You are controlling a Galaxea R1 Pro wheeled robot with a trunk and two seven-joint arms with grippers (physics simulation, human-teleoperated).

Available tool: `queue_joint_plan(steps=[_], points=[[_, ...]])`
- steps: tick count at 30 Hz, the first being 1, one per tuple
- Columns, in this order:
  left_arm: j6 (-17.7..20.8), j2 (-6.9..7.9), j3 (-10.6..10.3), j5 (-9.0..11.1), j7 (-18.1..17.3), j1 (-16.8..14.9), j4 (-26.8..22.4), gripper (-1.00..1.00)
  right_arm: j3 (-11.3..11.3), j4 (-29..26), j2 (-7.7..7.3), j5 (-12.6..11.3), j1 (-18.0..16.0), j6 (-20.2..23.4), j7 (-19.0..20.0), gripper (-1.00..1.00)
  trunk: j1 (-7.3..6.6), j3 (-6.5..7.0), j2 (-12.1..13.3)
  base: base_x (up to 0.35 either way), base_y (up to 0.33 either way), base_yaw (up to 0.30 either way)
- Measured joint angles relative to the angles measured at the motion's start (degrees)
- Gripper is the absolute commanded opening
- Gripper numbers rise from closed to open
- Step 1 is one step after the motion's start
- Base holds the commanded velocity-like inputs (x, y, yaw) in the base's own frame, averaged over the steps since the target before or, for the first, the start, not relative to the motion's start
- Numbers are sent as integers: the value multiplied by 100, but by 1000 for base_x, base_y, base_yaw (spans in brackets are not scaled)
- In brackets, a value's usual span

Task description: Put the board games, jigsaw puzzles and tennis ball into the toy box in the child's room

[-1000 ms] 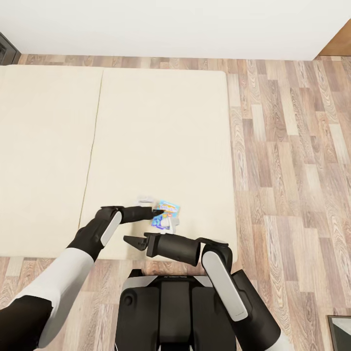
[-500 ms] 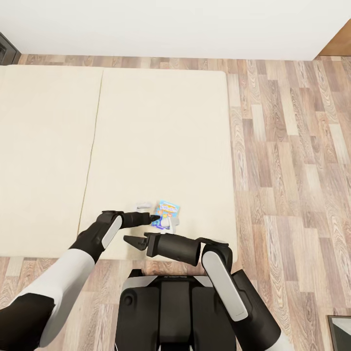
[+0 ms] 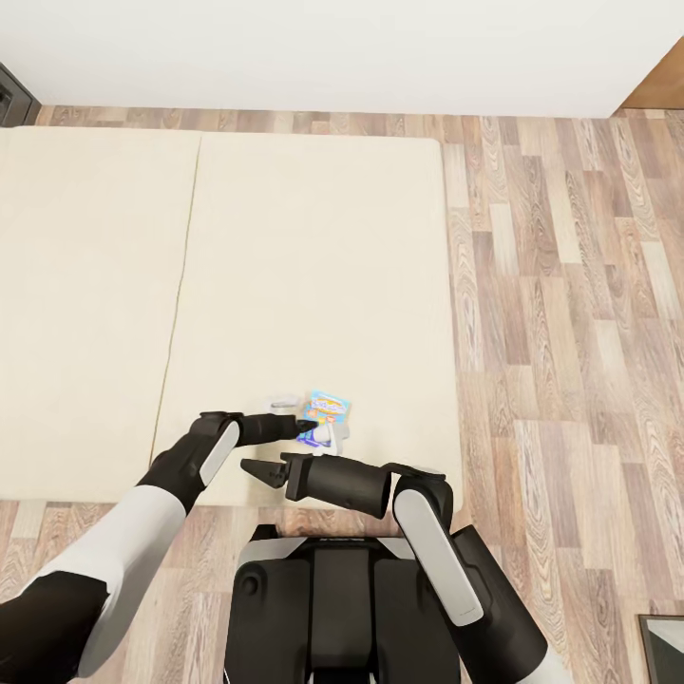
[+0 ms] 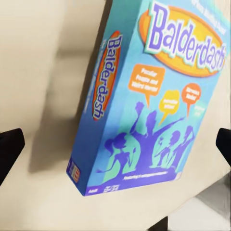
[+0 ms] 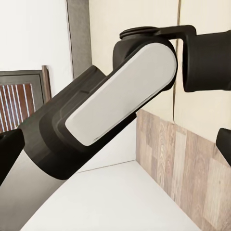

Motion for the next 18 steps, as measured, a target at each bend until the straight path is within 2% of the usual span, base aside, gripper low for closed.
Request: queue_joint_plan(steps=[5,18], points=[[-144,0,-26,-19,-215,1,-2,100,0,0,0,0,0,-1,0,100,0,0,0,0,0,0],[-265,4,-22,-52,-281,-6,-32,100,0,0,0,0,0,-2,-2,100,0,0,0,0,0,0]])
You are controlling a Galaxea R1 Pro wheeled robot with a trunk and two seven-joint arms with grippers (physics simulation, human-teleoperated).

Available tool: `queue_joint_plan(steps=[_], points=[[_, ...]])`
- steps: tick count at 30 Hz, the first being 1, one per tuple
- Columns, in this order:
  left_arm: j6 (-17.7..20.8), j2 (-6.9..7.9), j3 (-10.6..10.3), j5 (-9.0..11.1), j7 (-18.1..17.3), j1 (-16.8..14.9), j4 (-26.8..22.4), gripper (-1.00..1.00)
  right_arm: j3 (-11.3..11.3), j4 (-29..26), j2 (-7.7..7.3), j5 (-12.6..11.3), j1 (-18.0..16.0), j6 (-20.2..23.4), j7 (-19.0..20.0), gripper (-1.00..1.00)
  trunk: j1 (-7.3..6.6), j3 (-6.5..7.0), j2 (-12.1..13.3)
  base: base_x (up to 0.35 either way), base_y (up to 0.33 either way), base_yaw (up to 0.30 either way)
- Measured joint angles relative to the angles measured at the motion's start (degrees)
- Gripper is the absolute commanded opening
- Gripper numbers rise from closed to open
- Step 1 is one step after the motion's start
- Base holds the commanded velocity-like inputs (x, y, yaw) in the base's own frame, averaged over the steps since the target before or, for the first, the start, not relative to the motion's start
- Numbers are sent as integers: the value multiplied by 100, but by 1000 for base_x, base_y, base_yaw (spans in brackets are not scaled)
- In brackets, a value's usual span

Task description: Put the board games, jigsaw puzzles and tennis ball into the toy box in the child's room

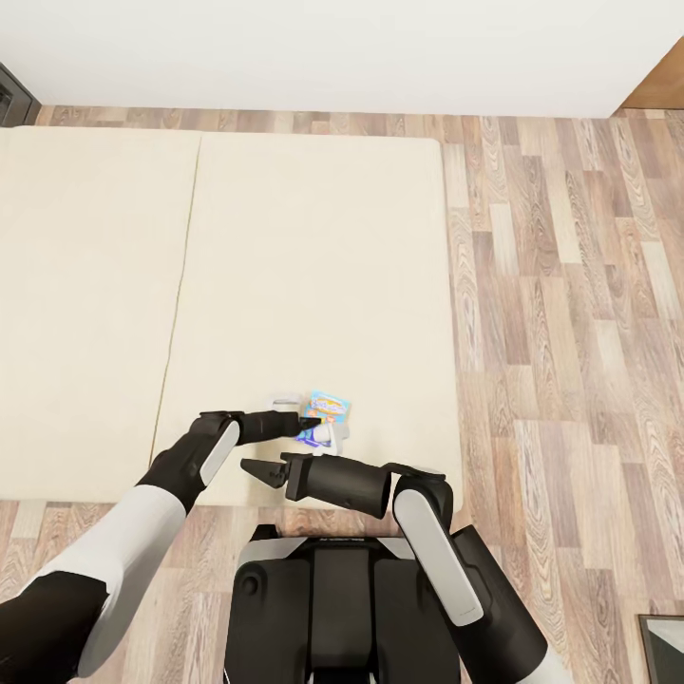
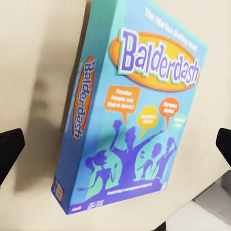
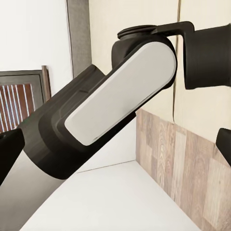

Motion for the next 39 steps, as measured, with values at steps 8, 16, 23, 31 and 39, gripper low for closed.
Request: queue_joint_plan(steps=[8,16,23,31,39], points=[[-86,14,-11,-18,-2,-1,3,100,7,0,4,0,0,-8,-1,100,0,0,0,0,0,0],[-98,0,-31,-14,-2,-1,4,100,16,0,8,0,0,-9,-1,100,0,0,0,0,0,0],[-99,7,-33,-14,-5,-1,4,100,17,0,9,0,0,-9,-1,100,0,0,0,0,0,0],[-139,-3,-33,-14,-4,-1,4,100,18,0,9,0,0,-9,-1,100,0,0,0,0,0,0],[-166,-4,-35,-13,-7,-1,5,100,17,-1,9,0,0,-8,-2,100,0,0,0,0,-100,0]])
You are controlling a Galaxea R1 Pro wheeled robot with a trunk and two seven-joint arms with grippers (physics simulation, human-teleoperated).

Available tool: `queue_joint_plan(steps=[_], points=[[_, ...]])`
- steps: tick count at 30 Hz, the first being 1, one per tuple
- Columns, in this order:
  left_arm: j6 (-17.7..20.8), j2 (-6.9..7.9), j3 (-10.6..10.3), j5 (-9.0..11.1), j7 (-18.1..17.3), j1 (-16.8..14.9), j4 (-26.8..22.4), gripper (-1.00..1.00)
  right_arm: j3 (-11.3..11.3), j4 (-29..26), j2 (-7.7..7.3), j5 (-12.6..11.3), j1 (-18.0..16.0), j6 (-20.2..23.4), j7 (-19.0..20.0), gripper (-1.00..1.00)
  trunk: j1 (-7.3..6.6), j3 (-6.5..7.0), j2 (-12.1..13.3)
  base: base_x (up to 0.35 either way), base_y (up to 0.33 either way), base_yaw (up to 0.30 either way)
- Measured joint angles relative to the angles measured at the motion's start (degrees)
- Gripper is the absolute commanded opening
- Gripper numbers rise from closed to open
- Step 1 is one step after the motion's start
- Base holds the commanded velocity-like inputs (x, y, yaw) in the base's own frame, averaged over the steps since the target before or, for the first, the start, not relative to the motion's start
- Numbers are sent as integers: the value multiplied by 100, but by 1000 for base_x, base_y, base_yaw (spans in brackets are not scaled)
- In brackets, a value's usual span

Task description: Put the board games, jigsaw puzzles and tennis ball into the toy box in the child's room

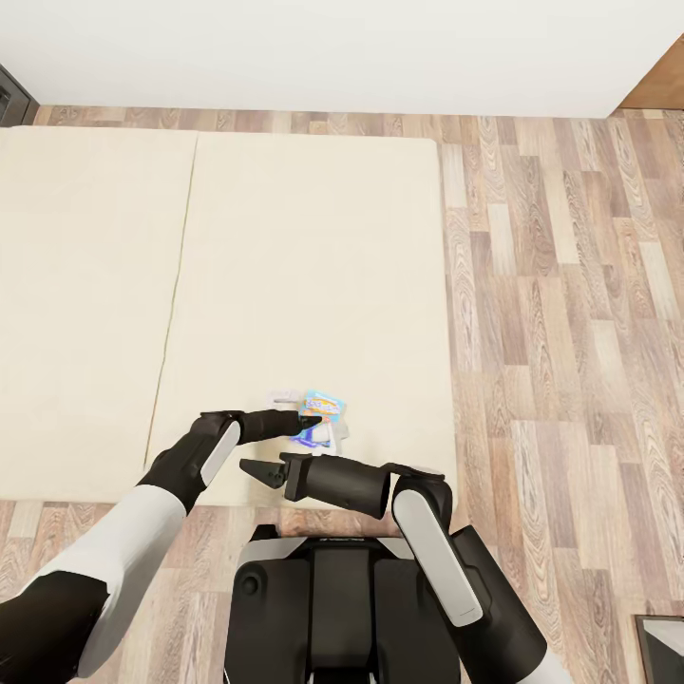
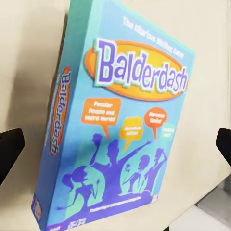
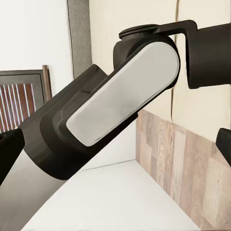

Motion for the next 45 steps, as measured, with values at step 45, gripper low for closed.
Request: queue_joint_plan(steps=[45], points=[[-13,0,6,6,-4,0,-1,100,-8,1,-3,0,0,-1,1,100,2,0,0,-31,-74,-88]])
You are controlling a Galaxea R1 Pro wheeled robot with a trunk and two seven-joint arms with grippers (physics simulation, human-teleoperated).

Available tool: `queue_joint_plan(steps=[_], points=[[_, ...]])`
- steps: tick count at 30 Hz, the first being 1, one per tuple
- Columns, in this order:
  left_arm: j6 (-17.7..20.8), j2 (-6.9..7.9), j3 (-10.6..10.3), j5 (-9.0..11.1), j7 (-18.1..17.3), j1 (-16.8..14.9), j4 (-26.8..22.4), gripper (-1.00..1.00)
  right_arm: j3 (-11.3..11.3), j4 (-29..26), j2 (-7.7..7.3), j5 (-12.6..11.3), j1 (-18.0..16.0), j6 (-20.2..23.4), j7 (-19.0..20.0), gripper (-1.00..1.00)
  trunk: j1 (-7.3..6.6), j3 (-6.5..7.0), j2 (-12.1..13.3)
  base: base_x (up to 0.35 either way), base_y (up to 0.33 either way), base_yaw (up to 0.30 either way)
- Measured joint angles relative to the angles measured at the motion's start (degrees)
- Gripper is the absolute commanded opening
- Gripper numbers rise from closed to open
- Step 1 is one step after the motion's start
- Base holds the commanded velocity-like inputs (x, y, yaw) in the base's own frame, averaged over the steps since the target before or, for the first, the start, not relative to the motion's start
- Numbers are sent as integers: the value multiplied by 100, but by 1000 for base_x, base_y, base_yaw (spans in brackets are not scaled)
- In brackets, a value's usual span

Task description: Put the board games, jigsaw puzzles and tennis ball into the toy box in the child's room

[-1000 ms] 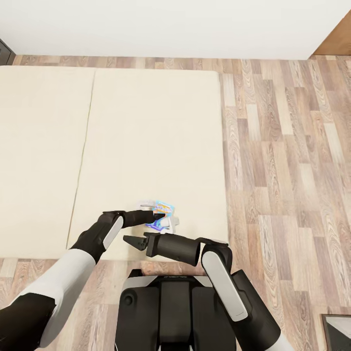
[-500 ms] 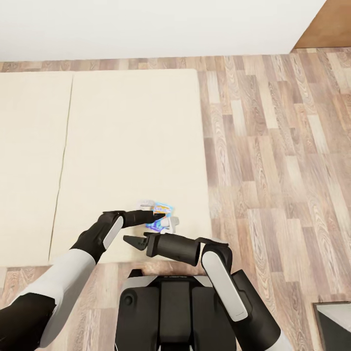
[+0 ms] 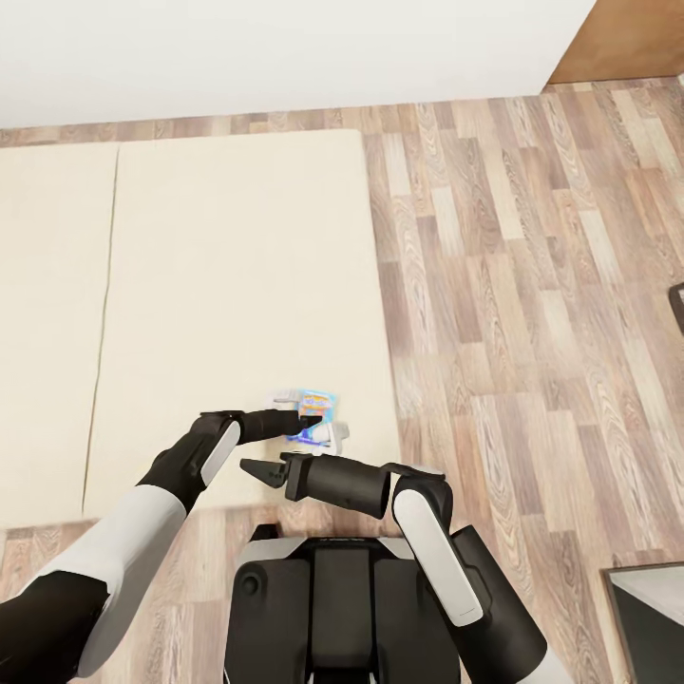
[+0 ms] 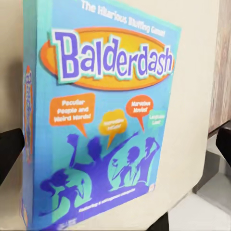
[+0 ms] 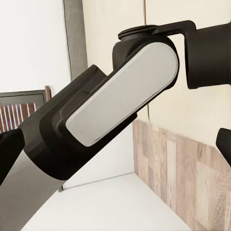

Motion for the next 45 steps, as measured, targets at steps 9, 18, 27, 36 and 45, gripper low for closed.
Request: queue_joint_plan(steps=[9,18,27,36,45], points=[[0,8,4,0,0,0,0,100,0,0,2,0,0,0,0,100,-2,0,0,-34,0,-1],[0,1,4,-1,0,0,0,100,0,0,2,0,0,0,0,100,-2,0,0,-5,-16,0],[-3,0,8,-2,0,0,1,100,-1,-1,3,1,0,1,-1,100,-3,0,-1,27,-156,0],[-3,0,9,-4,0,0,1,100,-1,0,1,1,0,1,-1,100,-3,0,0,117,-169,0],[0,0,13,0,0,0,0,100,0,0,2,0,0,0,0,100,-2,0,0,15,-99,0]])
